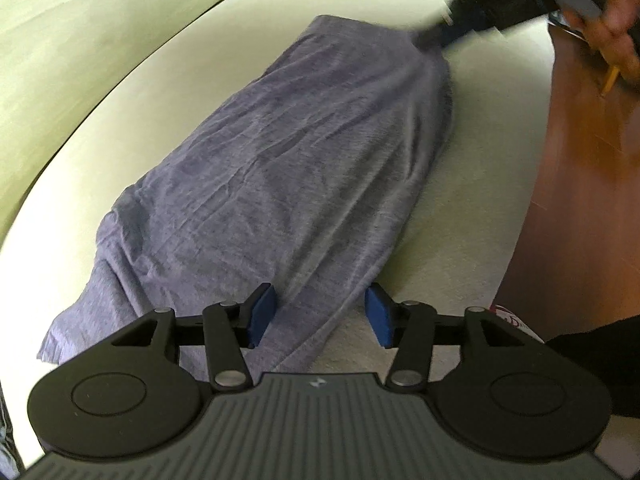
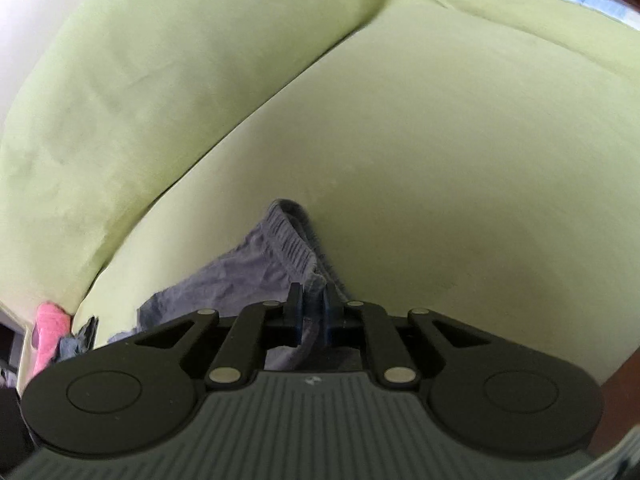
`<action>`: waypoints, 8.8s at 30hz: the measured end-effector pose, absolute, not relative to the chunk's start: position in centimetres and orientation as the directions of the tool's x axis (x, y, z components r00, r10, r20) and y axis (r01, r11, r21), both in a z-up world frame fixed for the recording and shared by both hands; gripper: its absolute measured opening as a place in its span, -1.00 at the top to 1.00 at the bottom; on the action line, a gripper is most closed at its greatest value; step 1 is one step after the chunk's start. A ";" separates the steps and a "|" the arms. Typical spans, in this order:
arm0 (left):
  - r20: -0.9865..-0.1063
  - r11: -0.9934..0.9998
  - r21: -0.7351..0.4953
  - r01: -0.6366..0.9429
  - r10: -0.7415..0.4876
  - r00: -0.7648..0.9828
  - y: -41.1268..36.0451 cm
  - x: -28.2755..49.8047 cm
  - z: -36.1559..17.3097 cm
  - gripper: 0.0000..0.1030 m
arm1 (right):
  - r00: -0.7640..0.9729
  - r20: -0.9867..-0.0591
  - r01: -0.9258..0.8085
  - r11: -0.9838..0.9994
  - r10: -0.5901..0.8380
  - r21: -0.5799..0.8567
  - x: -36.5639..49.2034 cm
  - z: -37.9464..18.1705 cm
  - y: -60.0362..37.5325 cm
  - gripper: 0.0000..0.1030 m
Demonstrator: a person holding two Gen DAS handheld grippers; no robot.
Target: Fold clothes
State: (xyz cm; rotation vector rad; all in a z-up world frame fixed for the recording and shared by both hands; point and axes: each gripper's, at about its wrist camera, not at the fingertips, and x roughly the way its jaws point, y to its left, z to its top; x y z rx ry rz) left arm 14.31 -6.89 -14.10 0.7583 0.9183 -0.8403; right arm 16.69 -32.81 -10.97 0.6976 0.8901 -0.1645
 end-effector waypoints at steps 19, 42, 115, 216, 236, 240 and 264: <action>-0.889 0.864 0.073 0.498 -0.170 0.425 3.7 18.6 -7.8 -0.07 | 0.564 -0.750 0.010 0.905 0.346 0.425 21.3 -5.1 -24.3 0.50; -0.906 0.833 -0.105 0.543 -0.306 0.294 15.6 30.1 -13.4 -0.16 | 0.589 -0.728 0.105 0.860 0.351 0.499 31.8 -12.7 -8.8 0.43; -0.727 0.216 -0.415 0.884 -0.663 -0.180 18.2 36.5 -9.3 0.58 | 0.786 -0.618 0.212 0.940 -0.001 0.267 27.5 -1.0 2.2 0.99; -0.928 -0.247 -0.270 0.931 -0.191 -0.320 0.6 47.6 -10.6 0.98 | 0.579 -0.772 0.186 0.964 -0.263 -0.188 39.6 -9.1 5.8 0.75; -0.917 -0.231 -0.305 0.924 -0.191 -0.350 0.7 47.9 -11.2 0.95 | 0.572 -0.817 -0.098 0.984 -0.068 -0.150 42.1 -10.9 5.7 0.97; -0.906 -0.226 -0.336 0.915 -0.190 -0.379 1.3 47.4 -9.6 0.96 | 0.649 -0.751 0.014 0.988 -0.124 -0.151 38.6 -8.0 7.0 0.97; -0.873 0.015 -0.478 0.878 -0.116 -0.473 11.6 38.1 -12.0 0.84 | 0.500 -0.818 0.426 0.903 -0.285 -0.053 24.4 -11.1 16.1 0.48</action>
